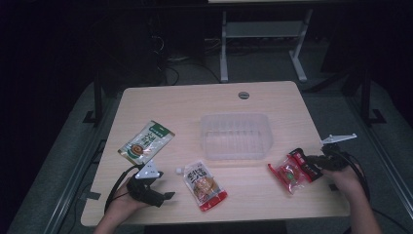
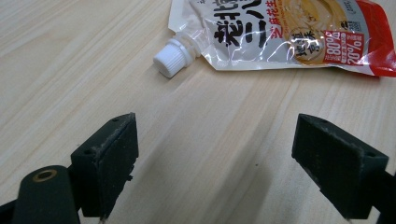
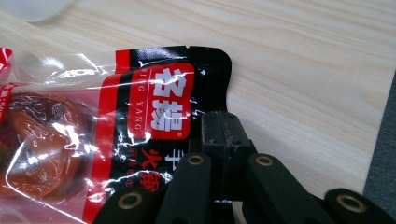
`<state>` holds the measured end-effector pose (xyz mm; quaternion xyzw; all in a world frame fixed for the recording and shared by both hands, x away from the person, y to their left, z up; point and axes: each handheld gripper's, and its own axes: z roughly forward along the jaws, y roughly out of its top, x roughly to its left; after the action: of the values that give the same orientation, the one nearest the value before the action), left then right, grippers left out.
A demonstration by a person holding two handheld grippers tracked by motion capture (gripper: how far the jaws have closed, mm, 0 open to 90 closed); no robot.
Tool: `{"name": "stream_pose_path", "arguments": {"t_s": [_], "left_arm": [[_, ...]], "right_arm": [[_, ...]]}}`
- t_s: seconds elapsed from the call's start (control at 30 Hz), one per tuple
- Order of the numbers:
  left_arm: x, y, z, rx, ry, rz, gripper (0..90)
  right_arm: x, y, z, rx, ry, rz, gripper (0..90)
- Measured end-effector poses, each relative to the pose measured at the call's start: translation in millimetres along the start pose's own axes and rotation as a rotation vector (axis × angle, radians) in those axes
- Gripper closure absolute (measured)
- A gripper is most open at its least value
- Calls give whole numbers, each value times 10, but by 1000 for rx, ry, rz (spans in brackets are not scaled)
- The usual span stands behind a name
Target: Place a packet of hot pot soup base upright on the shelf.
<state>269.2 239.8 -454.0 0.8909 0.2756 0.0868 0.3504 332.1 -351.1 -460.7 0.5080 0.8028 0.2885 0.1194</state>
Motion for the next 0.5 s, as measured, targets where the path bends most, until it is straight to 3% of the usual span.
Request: {"name": "stream_pose_path", "arguments": {"t_s": [0.27, 0.5], "left_arm": [[18, 25, -3, -18, -1, -5, 142], [31, 88, 15, -26, -13, 16, 141]], "right_arm": [[91, 0, 14, 4, 33, -20, 898], [331, -2, 37, 17, 94, -61, 898]]}}
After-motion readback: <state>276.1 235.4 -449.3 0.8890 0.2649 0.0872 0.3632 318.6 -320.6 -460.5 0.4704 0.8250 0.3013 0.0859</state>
